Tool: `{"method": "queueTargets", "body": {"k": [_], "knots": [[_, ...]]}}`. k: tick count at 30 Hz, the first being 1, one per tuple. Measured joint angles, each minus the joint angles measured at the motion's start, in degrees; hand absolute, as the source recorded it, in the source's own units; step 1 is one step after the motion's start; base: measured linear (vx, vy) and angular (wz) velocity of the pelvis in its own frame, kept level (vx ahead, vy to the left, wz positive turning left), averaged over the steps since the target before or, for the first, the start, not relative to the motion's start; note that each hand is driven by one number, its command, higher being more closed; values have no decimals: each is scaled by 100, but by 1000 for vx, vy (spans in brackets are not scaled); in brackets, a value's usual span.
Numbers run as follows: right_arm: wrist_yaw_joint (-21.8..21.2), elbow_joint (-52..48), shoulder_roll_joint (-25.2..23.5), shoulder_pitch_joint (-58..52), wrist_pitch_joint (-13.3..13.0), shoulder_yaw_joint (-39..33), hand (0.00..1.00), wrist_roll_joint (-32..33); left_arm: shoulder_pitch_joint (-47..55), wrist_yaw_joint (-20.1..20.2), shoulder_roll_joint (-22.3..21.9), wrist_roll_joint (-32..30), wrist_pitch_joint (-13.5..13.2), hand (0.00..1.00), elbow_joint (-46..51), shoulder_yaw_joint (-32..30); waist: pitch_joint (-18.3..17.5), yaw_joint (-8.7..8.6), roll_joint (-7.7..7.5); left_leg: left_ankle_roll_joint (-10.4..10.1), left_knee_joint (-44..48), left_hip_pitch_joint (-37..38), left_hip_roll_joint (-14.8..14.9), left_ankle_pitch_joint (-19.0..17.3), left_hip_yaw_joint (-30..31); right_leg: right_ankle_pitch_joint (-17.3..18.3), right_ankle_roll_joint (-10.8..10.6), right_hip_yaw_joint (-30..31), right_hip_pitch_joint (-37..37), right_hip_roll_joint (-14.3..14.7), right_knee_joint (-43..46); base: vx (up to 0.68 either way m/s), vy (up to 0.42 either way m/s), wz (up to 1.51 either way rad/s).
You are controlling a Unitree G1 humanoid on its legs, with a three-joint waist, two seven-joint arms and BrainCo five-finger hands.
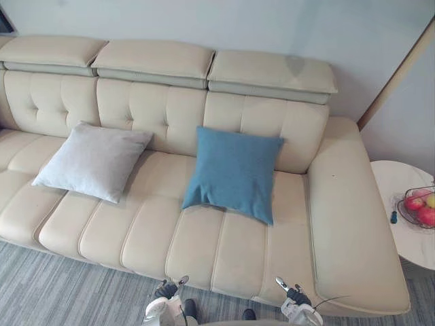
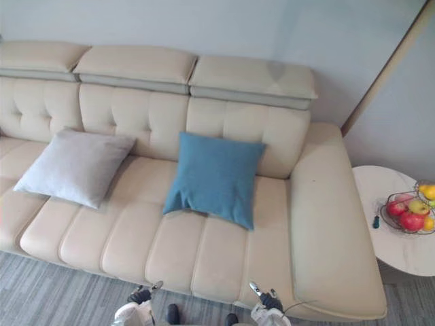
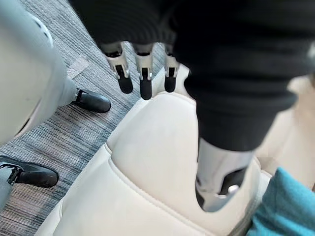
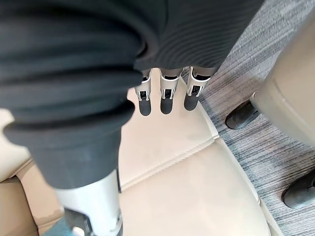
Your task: Pick up cushions and gather them together orderly.
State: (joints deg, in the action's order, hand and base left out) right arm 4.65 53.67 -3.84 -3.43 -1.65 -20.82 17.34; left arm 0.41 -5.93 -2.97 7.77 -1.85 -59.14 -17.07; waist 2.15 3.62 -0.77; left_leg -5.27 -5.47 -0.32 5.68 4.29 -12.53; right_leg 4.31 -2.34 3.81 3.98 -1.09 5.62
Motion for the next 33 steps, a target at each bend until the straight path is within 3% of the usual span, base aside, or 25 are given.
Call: {"method": "queueTargets", "body": {"k": [5,7,8,10,12,13,14,15,16,18,21,22,24,28,29,31,32,33], "knots": [[-4,37,9,7,4,205,0,-73,-19,-1,22,-173,-8,0,2,22,53,6,-52,53,302,-2,-5,-214,-175,-7,-59,160,17,-33,157,-15,17,-21],[3,87,7,34,2,214,0,-156,-38,-6,47,-196,-6,0,45,36,71,1,-111,156,885,-343,51,-414,-211,120,-205,86,204,-129,364,-78,11,-1],[6,104,12,55,2,209,0,-156,-34,-8,44,-198,-7,0,87,37,77,10,-93,182,994,-469,105,-429,-222,290,-146,-88,287,-204,644,-76,4,-3],[6,115,27,103,-3,289,0,-161,-23,-14,56,-198,-3,0,143,10,131,11,-65,193,1095,-583,158,-440,-173,716,-26,-559,705,-462,2325,-77,-17,8],[-4,152,18,63,2,308,0,-161,20,-31,103,-195,-3,0,220,2,89,55,-111,148,1339,-778,277,-410,-46,1008,-318,-630,598,-717,3450,-93,-115,23],[-3,148,18,68,-2,308,0,-165,30,-39,126,-195,-7,0,257,1,58,86,-161,94,1452,-879,290,-361,21,1033,-367,-606,496,-857,3615,-88,-219,30],[3,146,26,88,-4,303,0,-164,14,-45,151,-194,-5,0,291,-1,33,121,-218,42,1668,-1162,320,-327,96,1021,-378,-522,314,-1017,3539,-134,-297,23],[11,148,44,156,-1,296,0,-161,-35,-51,170,-192,-5,0,341,0,49,185,-235,-4,1940,-1491,411,-292,147,1194,-537,-362,117,-998,3007,-178,-330,18],[34,147,83,234,4,287,0,-149,-90,-74,154,-183,7,0,337,5,90,230,-209,-39,2019,-1643,491,-192,211,1392,-505,-398,-13,-837,2705,-290,-344,-2],[109,134,249,344,-8,284,0,-129,-157,-170,-10,-90,-6,0,333,46,240,294,95,-54,1831,-1932,786,257,281,1723,-410,-843,25,-561,2264,-377,-350,1],[259,140,453,170,-4,273,0,-110,-182,-159,-51,37,-2,0,172,113,315,172,346,-111,1298,-1911,828,932,372,1875,-52,-1461,206,-461,2455,-371,-247,50],[275,143,450,128,0,274,0,-113,-194,-160,-52,58,-4,0,178,82,327,182,300,-149,1383,-1858,789,802,321,1888,50,-1550,203,-499,2449,-356,-174,47],[284,152,430,126,2,282,0,-113,-201,-161,-12,81,-12,0,225,14,399,189,145,-159,2133,-1760,662,-12,232,1788,248,-1718,229,-623,2347,-235,-92,1],[263,366,423,217,3,298,0,-114,-206,-153,2,81,-21,0,254,14,418,194,28,-17,3710,-1672,626,-1181,662,1426,189,-1546,307,-630,2112,-201,68,-22],[260,401,415,217,20,302,0,-116,-201,-146,2,81,-18,0,220,16,406,192,23,-64,3893,-1474,624,-1446,708,1318,125,-1453,300,-628,2033,-144,183,-40],[252,412,406,211,64,277,0,-137,-191,-131,-27,79,11,0,164,15,328,145,109,-163,3412,-1124,597,-1737,633,1141,-57,-1322,291,-592,1852,-123,267,-26],[242,457,328,201,95,230,0,-150,-140,-122,27,77,29,0,121,18,212,109,4,-239,2828,-921,497,-1784,506,1028,-179,-1235,301,-603,1630,-112,321,-19],[202,478,152,139,131,131,0,-161,-79,-124,129,63,67,0,130,19,75,67,-146,-137,2383,-826,327,-1524,379,788,-161,-1150,263,-688,1238,-49,202,-16]]}}
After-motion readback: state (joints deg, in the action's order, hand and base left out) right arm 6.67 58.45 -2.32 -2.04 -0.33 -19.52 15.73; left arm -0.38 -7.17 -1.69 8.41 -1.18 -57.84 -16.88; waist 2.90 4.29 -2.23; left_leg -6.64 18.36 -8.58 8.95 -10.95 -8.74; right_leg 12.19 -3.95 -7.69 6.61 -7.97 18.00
